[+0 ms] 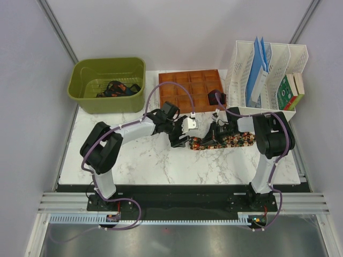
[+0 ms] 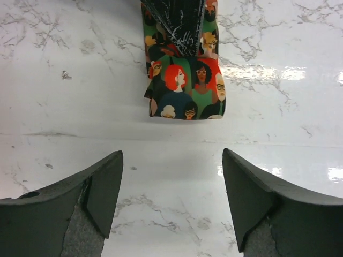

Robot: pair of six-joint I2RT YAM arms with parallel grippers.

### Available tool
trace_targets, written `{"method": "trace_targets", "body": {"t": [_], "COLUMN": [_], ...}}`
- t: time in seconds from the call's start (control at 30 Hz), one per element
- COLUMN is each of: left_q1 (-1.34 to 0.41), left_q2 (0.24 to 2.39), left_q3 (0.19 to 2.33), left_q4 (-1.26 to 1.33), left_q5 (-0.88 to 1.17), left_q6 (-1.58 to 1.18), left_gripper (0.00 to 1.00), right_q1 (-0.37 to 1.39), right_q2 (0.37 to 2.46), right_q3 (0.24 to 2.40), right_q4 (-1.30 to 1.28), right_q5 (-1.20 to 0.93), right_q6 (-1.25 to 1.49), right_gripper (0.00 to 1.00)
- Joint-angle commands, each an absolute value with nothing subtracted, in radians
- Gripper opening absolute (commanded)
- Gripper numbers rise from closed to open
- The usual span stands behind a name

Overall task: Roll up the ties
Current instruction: Roll the tie at the center of the board.

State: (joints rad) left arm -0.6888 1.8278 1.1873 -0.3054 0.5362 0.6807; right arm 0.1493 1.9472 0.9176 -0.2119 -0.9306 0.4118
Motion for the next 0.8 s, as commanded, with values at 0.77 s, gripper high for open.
{"method": "trace_targets", "body": {"t": [0.77], "left_q1": [-0.749], "left_q2": [1.87], "left_q3": [1.253], "left_q4": [-0.314], "left_q5": [0.586], "left_q6": [0.663], "left_gripper": [0.47], "right_q1": [0.298], "right_q2": [2.04], "right_q3": [0.856], "right_q4": [-0.008], "right_q5": [-0.699], "right_q6": [0.543], "right_gripper": [0.0]}}
